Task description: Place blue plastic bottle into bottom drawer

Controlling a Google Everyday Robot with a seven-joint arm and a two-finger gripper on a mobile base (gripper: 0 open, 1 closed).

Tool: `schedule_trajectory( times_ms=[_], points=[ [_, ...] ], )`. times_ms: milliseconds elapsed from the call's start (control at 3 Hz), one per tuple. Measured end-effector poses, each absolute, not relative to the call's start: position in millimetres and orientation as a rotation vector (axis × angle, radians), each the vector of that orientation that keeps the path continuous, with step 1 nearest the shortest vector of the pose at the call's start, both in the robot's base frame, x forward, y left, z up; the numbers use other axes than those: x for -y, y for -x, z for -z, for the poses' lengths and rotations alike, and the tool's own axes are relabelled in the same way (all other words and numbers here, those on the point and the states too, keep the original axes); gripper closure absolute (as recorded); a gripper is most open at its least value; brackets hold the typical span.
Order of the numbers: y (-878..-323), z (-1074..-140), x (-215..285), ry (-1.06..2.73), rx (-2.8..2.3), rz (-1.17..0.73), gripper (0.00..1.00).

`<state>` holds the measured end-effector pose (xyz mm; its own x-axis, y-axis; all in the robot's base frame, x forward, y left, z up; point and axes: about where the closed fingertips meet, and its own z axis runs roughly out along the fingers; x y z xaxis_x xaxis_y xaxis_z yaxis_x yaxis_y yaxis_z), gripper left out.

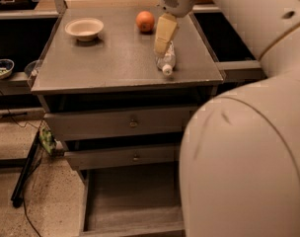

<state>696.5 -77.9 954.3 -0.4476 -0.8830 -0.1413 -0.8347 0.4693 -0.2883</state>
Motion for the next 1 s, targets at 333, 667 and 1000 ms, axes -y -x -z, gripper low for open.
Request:
schedule_trajectory(
  times_ms=[333, 667, 1000],
  points=[
    [-716, -955, 54, 1.495, -2.442, 0.439, 0.00],
    [-722, -955, 51, 1.490, -2.424, 0.441, 0.00],
    [-734, -946, 54, 1.530, -2.458, 0.409, 0.00]
  ],
)
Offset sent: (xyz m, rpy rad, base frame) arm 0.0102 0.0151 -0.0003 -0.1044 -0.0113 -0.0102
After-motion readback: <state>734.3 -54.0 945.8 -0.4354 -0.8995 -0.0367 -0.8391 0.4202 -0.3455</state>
